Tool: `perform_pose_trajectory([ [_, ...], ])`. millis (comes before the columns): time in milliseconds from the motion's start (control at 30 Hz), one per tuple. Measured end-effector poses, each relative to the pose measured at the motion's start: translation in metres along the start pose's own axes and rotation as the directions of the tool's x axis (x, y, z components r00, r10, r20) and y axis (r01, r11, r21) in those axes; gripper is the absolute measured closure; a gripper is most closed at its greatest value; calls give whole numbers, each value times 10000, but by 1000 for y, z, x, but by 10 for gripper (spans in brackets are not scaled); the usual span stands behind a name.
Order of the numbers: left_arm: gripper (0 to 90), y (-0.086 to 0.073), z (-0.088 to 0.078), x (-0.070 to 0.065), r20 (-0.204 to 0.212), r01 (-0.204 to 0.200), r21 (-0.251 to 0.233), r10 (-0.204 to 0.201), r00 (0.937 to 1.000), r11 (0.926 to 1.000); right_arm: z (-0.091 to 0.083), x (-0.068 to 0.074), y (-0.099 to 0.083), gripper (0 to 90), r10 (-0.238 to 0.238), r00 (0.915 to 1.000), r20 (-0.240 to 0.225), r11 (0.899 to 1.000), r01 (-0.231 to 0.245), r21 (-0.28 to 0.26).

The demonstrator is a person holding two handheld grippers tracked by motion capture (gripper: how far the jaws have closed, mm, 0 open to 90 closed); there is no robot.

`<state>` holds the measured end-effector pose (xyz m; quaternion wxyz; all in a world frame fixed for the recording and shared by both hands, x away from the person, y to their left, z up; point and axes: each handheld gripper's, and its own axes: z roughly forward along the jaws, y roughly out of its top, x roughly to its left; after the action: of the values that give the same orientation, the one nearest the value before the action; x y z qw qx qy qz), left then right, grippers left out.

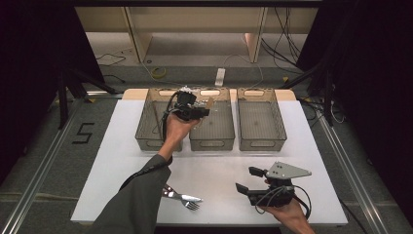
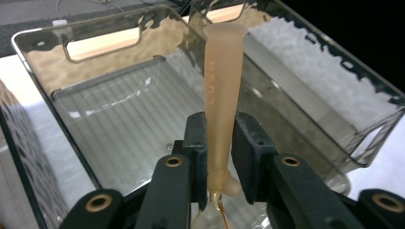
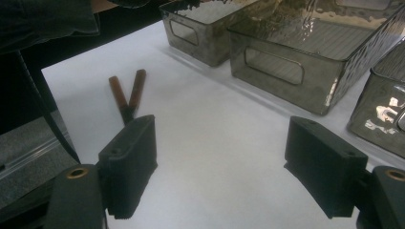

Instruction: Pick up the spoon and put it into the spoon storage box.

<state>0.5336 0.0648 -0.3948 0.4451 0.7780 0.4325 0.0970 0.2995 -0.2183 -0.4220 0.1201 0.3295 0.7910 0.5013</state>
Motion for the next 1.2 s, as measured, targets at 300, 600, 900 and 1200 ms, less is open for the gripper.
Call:
perform_pose_trajectory([
  [300, 399, 8, -17, -1, 200, 191, -81, -189, 9996, 9998, 0, 0, 0, 268, 10, 10000, 5, 10000, -10, -35],
  [600, 265, -9, -61, -17, 771, -1151, 240, 1130, 9906, 9931, -2, -1, 0, 268, 40, 10000, 73, 10000, -40, -50],
  [900, 205, -32, -95, -21, 499, -2083, 647, 2053, 9774, 9759, 0, 2, 1, 268, -45, 10000, 15, 10000, 45, -4],
  [1200, 177, -48, -106, -19, 438, -2347, 1094, 2313, 9719, 9659, -3, 0, 1, 268, -23, 9999, 116, 9999, 25, -134],
])
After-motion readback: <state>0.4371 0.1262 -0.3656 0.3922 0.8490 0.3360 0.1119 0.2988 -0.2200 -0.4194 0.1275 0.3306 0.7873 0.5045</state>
